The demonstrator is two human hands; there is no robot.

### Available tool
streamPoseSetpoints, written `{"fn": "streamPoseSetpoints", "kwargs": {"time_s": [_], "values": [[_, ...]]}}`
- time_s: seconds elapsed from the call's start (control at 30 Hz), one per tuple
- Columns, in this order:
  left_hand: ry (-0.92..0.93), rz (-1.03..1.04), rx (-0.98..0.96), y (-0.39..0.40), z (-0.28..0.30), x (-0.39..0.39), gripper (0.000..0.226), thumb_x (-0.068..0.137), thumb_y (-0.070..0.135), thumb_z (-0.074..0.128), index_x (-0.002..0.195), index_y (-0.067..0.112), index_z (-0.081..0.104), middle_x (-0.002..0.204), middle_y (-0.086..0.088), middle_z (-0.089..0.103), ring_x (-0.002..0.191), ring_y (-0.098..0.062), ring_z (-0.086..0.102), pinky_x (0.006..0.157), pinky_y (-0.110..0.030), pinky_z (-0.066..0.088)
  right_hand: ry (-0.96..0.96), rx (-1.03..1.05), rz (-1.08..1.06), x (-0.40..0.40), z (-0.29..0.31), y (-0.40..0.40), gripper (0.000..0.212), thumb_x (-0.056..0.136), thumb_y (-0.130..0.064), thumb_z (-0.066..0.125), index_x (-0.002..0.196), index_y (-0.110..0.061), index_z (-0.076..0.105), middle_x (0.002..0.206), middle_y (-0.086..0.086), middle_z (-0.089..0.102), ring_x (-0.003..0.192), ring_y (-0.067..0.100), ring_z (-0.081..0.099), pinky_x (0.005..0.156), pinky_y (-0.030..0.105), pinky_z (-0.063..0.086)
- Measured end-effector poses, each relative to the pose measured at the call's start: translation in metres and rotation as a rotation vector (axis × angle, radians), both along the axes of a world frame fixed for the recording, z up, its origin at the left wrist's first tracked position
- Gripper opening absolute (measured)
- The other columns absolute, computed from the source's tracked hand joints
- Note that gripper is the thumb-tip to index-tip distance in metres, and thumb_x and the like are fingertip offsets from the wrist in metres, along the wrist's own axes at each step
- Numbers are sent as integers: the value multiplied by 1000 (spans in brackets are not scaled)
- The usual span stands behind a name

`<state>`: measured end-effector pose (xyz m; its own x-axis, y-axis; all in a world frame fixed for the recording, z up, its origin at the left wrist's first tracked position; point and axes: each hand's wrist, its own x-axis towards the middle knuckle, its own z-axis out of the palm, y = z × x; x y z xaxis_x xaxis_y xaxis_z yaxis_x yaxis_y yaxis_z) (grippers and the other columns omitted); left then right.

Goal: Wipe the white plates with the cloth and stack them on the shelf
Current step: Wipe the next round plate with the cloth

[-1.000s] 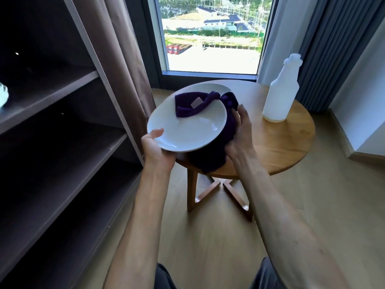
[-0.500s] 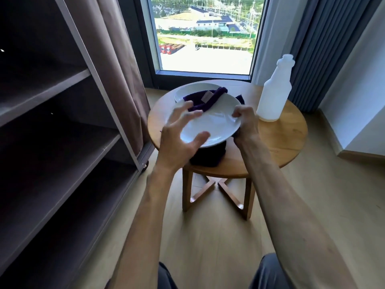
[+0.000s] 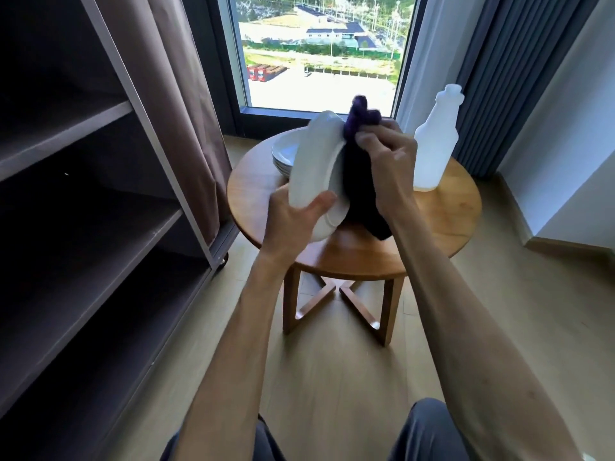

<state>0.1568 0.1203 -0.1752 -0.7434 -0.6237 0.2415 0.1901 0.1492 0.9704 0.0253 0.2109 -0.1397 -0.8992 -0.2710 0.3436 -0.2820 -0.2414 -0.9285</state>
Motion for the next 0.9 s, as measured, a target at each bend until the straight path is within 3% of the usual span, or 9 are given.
{"fn": "streamPoseSetpoints", "kwargs": {"time_s": [0.13,0.23,0.33,0.4,0.47,0.57,0.73,0.8,0.9], "values": [[119,22,227,-14,3,0,21,87,7,77,95,24,68,85,7,75,86,-14,71,88,-49,59,-34,7,291,2,18,-1,52,70,-4,47,112,-7,77,108,4,66,103,18,64,82,27,51],[150,12,372,-15,0,1,27,92,6,70,111,22,59,95,3,71,89,-12,69,87,-43,61,343,218,292,10,17,-11,60,71,11,49,125,-7,70,89,-8,64,75,7,61,68,21,47],[190,-12,534,-17,-2,5,29,92,4,70,115,18,60,98,-3,74,91,-17,71,88,-43,61,715,394,39,7,1,-28,49,80,-7,61,127,-14,72,106,-14,70,97,13,62,93,23,46],[222,-35,609,-22,-3,8,46,84,8,76,127,11,59,117,-15,72,101,-25,71,94,-48,59,769,481,-51,5,-12,-37,44,94,-29,55,135,-19,66,131,-7,66,124,21,56,110,40,39],[225,-51,601,-23,-5,11,44,80,8,75,122,13,61,116,-14,72,101,-26,71,95,-50,59,631,541,-11,10,-21,-43,53,99,-46,44,147,-23,53,145,-5,53,135,16,46,114,46,35],[233,-70,590,-19,-12,11,37,87,1,70,118,19,60,109,-7,72,102,-25,70,93,-50,60,488,581,21,6,-22,-46,56,100,-53,44,151,-29,46,148,-6,41,134,11,44,107,32,37],[281,-78,674,-21,-20,6,50,71,10,80,119,15,69,120,-17,71,114,-38,66,99,-59,54,190,567,37,-15,-14,-34,40,95,-61,48,117,-36,70,118,-6,66,109,13,58,99,34,44],[310,-85,673,-18,-23,3,40,72,10,79,111,16,76,121,-18,71,118,-40,64,104,-63,50,-5,441,110,-31,-17,-29,49,87,-67,54,100,-26,76,104,-8,73,101,14,65,103,45,49],[366,-59,670,-12,-20,-1,54,66,14,83,119,14,73,124,-17,69,118,-37,64,104,-58,51,-292,234,118,-30,-19,-19,65,87,-65,63,111,-6,74,107,5,76,95,18,68,101,39,53]]}}
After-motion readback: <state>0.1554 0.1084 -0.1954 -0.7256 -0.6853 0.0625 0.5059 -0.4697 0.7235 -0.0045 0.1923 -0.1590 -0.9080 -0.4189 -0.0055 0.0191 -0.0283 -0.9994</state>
